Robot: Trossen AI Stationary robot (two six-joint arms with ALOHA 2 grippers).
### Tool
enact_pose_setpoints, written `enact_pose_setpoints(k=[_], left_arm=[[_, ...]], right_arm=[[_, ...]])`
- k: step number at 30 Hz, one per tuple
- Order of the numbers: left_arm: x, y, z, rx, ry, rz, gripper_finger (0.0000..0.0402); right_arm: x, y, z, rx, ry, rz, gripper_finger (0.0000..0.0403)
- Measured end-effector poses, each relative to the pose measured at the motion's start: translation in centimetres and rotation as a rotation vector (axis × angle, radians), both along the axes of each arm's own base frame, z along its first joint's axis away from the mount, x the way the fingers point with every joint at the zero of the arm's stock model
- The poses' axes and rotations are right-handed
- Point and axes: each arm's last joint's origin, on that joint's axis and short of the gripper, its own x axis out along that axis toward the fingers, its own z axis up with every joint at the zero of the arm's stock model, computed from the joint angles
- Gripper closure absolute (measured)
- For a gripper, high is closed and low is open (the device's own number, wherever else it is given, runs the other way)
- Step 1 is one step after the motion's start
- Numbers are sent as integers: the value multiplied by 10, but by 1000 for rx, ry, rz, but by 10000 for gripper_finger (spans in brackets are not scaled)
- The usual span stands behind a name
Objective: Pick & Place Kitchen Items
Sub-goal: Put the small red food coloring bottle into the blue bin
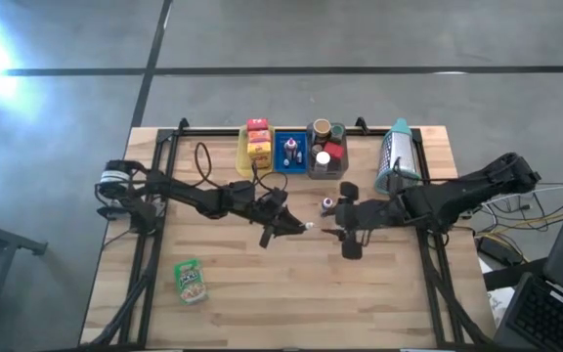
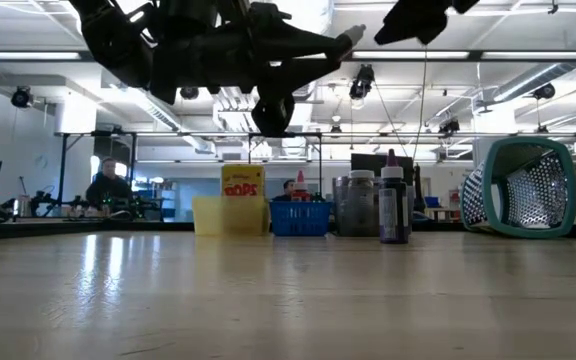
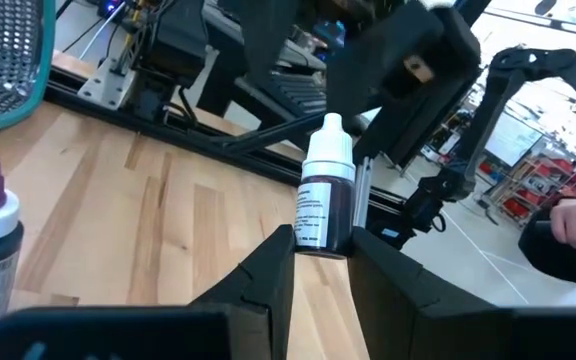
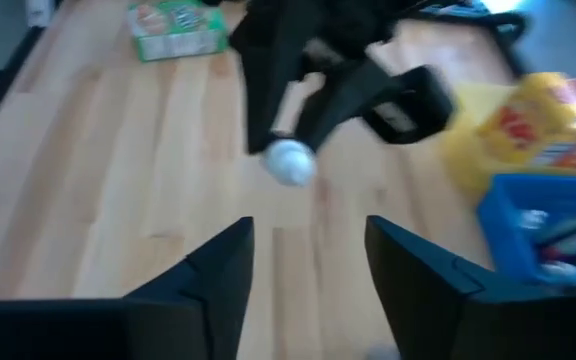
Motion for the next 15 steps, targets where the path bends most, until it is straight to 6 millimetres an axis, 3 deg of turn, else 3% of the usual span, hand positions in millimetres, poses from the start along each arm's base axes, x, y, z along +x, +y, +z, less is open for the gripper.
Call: enact_pose_setpoints(k=[7, 15], left_arm=[[0, 0, -1, 1, 2, 0, 309], [-1, 0, -3, 11, 19, 0, 309]], right_arm=[[21, -6, -10, 2, 30, 62, 187], [40, -3, -11, -47, 35, 100, 192]])
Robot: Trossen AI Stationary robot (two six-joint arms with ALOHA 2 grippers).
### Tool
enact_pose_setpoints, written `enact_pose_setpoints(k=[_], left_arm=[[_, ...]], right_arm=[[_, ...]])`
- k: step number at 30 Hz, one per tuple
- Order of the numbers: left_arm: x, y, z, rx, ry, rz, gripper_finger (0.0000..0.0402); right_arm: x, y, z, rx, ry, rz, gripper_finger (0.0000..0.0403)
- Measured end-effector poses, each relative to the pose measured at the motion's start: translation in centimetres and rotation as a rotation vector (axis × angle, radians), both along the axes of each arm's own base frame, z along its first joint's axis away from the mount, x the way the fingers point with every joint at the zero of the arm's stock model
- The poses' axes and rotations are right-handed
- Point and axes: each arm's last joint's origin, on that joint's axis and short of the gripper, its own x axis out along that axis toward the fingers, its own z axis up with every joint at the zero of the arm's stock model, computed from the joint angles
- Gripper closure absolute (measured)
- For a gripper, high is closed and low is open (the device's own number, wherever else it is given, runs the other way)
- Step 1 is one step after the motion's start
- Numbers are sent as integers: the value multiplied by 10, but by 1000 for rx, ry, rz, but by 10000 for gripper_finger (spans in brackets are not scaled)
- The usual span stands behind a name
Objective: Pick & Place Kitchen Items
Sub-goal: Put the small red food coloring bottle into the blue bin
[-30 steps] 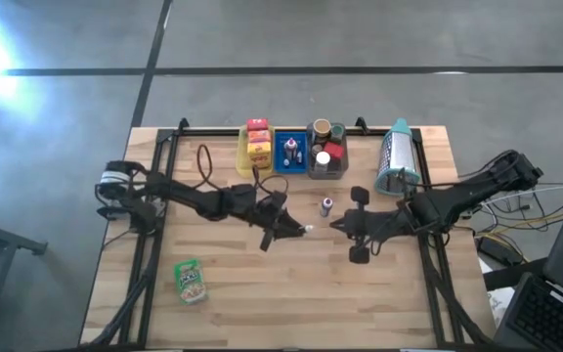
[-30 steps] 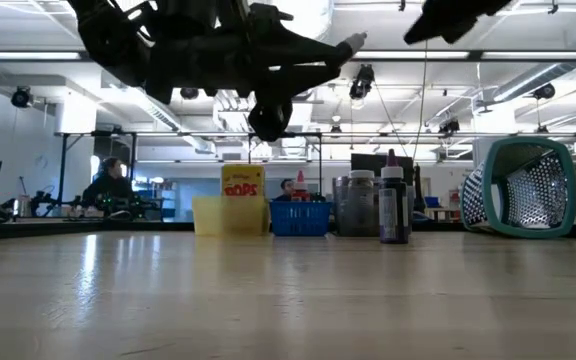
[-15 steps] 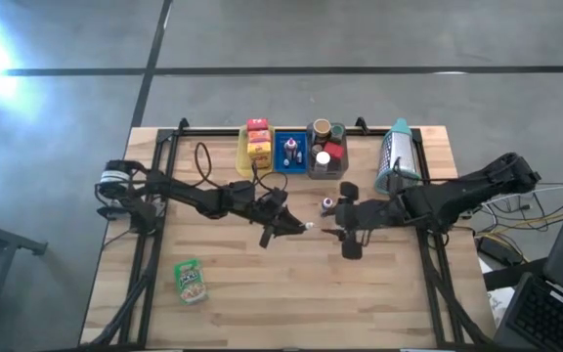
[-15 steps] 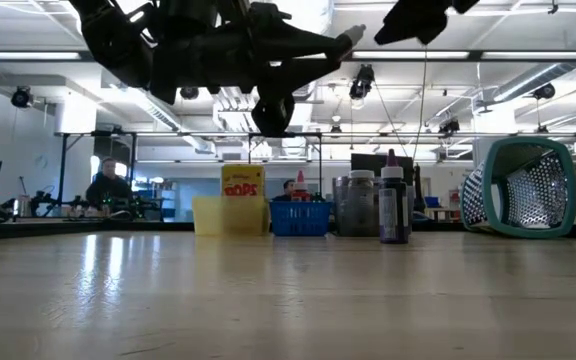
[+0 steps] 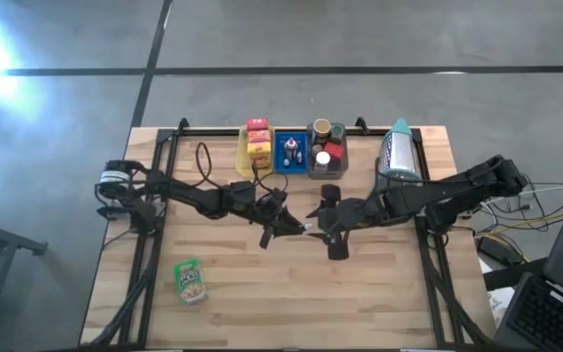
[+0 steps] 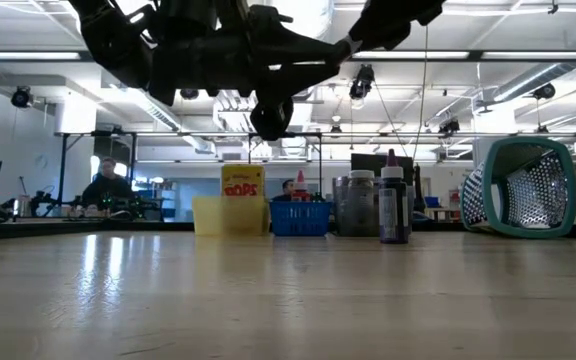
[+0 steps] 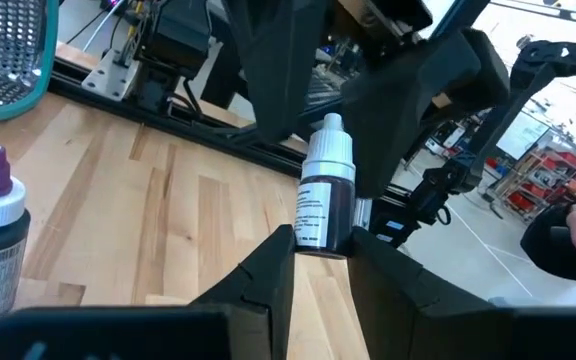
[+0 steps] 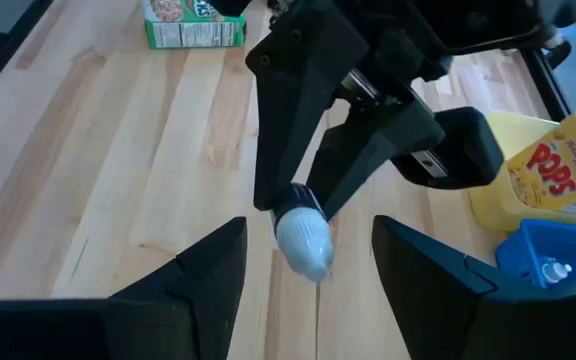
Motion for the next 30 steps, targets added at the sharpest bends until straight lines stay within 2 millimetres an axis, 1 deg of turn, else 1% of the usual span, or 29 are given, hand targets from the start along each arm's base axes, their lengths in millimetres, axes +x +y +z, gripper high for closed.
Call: enact_pose_setpoints(k=[6, 15, 30], left_arm=[[0, 0, 0, 8, -3, 0, 309], [0, 0, 0, 15, -5, 0, 309], [0, 0, 0, 54, -17, 4, 309]], right_arm=[[4, 1, 1, -11, 15, 12, 223], [0, 0, 3, -4, 28, 7, 271], [-1, 0, 2, -8, 30, 22, 350]])
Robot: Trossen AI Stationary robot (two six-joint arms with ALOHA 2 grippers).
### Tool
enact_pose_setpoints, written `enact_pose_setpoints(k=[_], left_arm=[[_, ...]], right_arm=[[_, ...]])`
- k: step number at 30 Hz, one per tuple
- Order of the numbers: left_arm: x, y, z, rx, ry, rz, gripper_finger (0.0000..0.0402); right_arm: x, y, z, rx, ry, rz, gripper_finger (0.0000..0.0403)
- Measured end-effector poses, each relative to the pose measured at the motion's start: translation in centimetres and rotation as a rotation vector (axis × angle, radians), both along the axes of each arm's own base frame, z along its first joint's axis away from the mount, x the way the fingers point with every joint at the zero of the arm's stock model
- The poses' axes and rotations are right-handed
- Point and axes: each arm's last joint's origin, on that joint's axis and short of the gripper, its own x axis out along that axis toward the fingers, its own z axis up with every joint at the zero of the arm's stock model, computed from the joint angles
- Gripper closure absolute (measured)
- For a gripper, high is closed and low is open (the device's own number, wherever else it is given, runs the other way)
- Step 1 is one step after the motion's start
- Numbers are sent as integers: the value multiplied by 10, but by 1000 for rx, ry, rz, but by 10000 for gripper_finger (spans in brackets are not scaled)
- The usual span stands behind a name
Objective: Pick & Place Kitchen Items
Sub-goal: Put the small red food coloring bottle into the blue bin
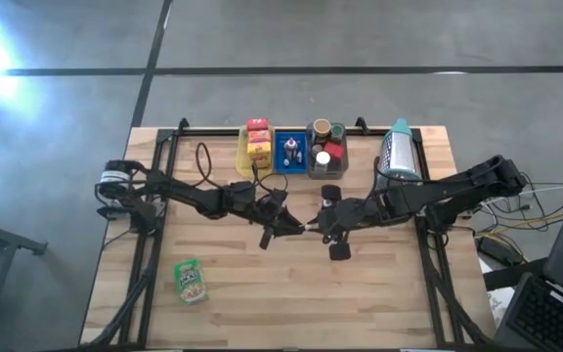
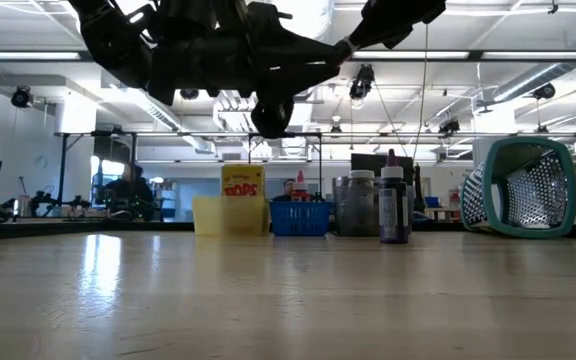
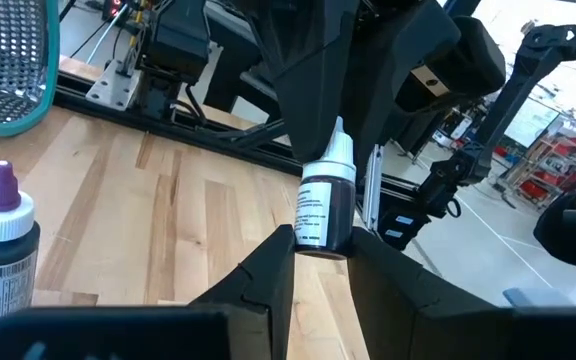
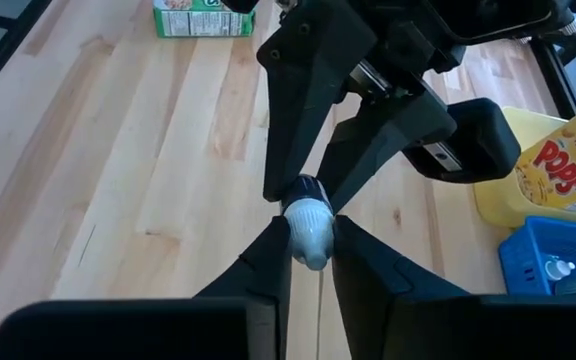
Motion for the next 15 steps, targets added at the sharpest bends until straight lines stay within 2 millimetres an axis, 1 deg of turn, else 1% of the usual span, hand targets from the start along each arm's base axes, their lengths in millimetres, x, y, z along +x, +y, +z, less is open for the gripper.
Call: enact_pose_setpoints(k=[4, 6, 8, 11, 15], left_arm=[[0, 0, 0, 0, 2, 24, 308], [0, 1, -1, 3, 5, 32, 298], [0, 0, -1, 12, 11, 41, 279], [0, 1, -2, 24, 19, 44, 238], [-4, 11, 1, 45, 57, 79, 187]], right_arm=[[0, 0, 0, -2, 3, -1, 352], [0, 0, -1, -3, 4, -3, 346], [0, 0, -1, -5, 4, -6, 341], [0, 0, -1, -5, 6, -6, 340], [-3, -1, -3, -8, 43, -8, 346]])
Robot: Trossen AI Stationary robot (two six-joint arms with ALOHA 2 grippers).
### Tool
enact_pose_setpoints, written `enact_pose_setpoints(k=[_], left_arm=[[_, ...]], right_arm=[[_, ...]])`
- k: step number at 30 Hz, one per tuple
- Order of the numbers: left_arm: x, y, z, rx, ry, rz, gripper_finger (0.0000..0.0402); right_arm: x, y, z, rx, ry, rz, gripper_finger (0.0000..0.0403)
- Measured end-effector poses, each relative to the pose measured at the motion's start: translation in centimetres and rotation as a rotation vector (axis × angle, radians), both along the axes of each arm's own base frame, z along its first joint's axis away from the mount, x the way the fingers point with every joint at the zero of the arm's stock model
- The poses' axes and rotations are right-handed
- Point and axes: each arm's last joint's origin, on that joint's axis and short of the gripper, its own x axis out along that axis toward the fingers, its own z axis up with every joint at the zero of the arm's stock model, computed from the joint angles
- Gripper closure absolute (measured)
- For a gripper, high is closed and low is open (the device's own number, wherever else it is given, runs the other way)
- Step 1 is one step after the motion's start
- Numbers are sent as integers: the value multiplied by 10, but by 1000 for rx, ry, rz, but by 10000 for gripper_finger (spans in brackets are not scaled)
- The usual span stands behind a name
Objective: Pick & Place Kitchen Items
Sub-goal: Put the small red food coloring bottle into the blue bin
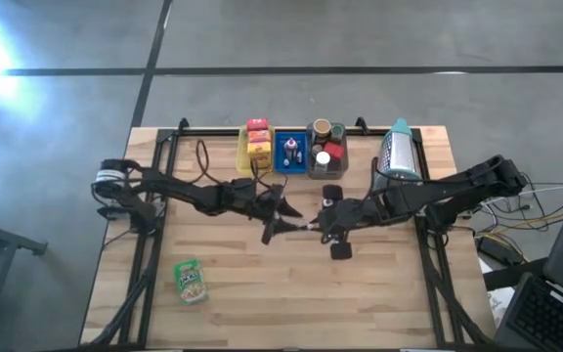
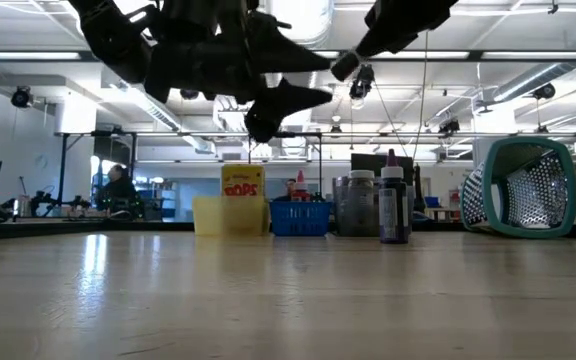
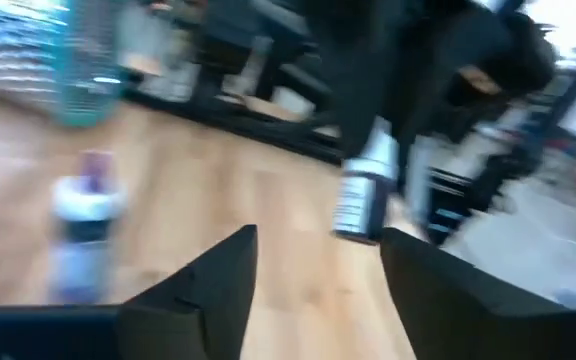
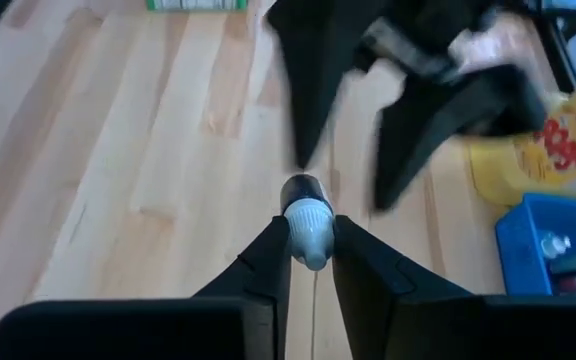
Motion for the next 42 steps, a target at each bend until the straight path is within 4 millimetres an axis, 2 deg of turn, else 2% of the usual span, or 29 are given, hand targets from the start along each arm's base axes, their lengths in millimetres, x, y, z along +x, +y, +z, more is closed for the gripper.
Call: enact_pose_setpoints(k=[4, 9, 12, 17, 22, 26, 33, 38, 42], left_arm=[[-19, 11, 4, 69, 38, 245, 172], [-58, 12, 6, 128, -22, 563, 174], [-78, 13, 5, 118, -86, 642, 174], [-98, 14, 1, 125, -157, 671, 174], [-101, 14, -2, 166, -150, 669, 174], [-101, 14, -2, 188, -142, 667, 174], [-101, 13, -6, 201, -106, 662, 174], [-102, 13, -7, 200, -105, 662, 174], [-102, 13, -7, 198, -103, 662, 174]], right_arm=[[-2, -6, -1, 18, 49, -47, 349], [0, -29, 5, 17, 73, -128, 346], [5, -52, 12, 18, 52, -202, 347], [19, -105, 18, 83, 104, -348, 354], [44, -148, 18, 97, 231, -423, 353], [65, -170, 15, 68, 334, -417, 357], [94, -192, 12, 107, 381, -405, 352], [107, -210, 7, 139, 427, -461, 354], [116, -218, -5, 151, 497, -469, 356]])
